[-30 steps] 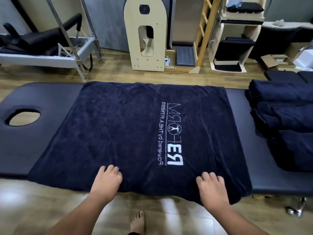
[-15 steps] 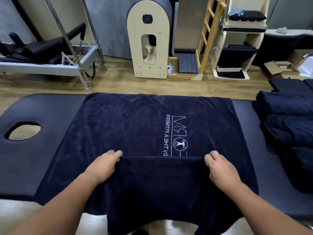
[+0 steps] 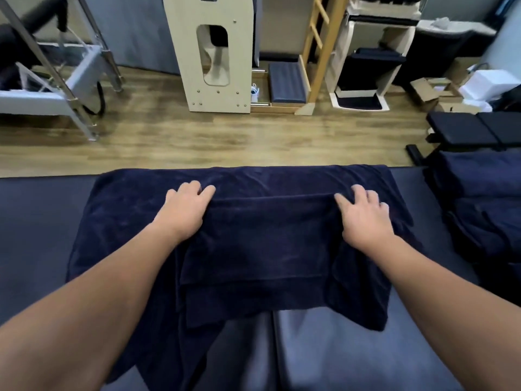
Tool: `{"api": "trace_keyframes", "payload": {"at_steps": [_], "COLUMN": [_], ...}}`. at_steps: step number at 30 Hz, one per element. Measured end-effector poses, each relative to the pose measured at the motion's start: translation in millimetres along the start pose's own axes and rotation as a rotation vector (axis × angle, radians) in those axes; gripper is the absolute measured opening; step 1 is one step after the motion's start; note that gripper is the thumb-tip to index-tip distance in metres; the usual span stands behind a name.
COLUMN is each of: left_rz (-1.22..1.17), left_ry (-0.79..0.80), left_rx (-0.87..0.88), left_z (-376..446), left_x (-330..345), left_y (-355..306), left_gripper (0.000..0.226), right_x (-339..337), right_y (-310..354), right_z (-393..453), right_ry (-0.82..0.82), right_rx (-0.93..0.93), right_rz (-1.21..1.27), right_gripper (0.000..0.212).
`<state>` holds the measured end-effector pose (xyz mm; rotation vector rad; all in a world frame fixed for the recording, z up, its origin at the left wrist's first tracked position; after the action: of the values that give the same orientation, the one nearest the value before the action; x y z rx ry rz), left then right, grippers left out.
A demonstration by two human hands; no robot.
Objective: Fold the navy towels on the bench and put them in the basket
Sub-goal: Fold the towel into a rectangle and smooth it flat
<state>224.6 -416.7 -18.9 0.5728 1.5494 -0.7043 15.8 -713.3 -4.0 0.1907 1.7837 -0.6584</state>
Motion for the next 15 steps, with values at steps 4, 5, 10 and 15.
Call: {"api": "trace_keyframes", "payload": {"at_steps": [4,5,10,15], "left_rz": [0.000,-0.002,0.020,0.137], "left_ry": [-0.101,-0.096,0.230,0.413], "left_rx": [0.169,0.237,0.159,0.012], "left_z": [-11,-22,-83,-112], "left_x": [17,25,74,85], "left_y": [-29,-41,-68,-77], "left_gripper": [0.024,0.020,0.072,0.093], "right_x": [19,28,82,86], "right_y": [61,74,91,66], "right_z": [-25,-38,-88,-70], "right_ry": [0.044,0.070,0.304,0.101], "right_rx": [-0.276,-0.350,-0.426,-0.277], "right_rz": [0.013,0.027,0.046,0.048], "right_gripper": [0.054,0.054,0.098,0.073]}}
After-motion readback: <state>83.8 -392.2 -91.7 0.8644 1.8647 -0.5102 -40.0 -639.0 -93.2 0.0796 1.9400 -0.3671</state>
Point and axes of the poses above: each hand's wrist, its own z-axis towards the middle knuckle, its own x-axis out of the palm, y = z × x, the point moved 10 cm from there along z, towards the middle knuckle, and after that the axes turned 6 degrees about -z, right-handed, at the moved point
